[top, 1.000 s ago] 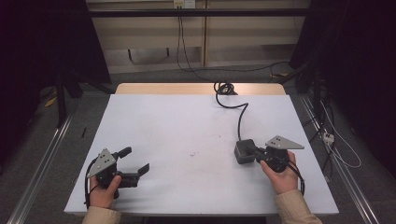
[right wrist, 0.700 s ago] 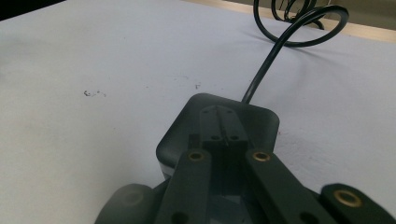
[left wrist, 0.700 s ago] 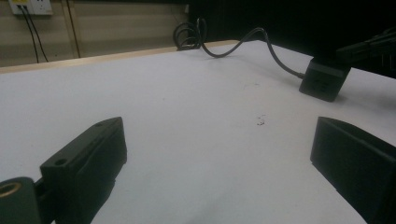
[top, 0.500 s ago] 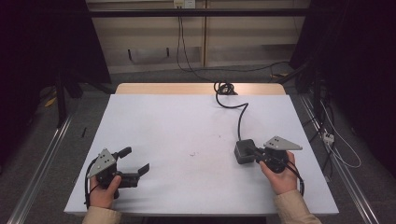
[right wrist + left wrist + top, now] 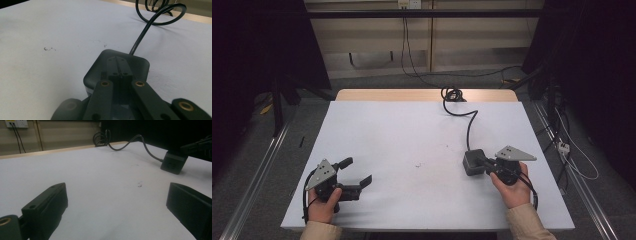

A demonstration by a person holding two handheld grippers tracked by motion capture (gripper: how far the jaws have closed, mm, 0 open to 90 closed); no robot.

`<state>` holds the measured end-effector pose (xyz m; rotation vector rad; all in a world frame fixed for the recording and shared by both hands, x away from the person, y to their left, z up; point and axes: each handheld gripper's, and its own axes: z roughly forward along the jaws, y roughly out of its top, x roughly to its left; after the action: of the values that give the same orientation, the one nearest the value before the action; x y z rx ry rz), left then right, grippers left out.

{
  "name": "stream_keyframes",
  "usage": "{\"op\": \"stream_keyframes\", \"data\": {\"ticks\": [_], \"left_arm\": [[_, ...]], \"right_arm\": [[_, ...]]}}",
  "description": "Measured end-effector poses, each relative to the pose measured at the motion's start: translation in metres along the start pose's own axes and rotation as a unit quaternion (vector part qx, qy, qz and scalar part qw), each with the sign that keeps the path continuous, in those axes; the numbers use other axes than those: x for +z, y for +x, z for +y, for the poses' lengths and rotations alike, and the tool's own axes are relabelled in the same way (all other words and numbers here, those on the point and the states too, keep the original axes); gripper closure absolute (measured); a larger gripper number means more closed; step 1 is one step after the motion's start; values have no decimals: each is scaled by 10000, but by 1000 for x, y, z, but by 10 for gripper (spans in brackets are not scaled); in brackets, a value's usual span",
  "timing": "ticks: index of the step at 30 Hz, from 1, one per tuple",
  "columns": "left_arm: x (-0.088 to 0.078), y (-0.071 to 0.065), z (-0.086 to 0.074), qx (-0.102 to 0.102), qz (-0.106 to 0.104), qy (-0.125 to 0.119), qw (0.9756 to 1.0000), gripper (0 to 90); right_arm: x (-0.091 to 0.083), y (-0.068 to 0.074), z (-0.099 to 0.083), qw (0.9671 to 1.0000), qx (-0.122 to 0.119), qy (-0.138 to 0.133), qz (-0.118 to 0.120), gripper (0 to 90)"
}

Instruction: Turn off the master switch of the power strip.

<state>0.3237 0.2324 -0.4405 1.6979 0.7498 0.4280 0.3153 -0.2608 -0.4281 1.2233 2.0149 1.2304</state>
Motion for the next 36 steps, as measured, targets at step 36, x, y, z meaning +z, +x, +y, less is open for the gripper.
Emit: {"op": "stream_keyframes", "data": {"ticks": [36], "left_arm": [[0,1,0,-16,12,-12,10000,32]], "right_arm": [[0,0,0,10000,-55,-28,-42,900]]}}
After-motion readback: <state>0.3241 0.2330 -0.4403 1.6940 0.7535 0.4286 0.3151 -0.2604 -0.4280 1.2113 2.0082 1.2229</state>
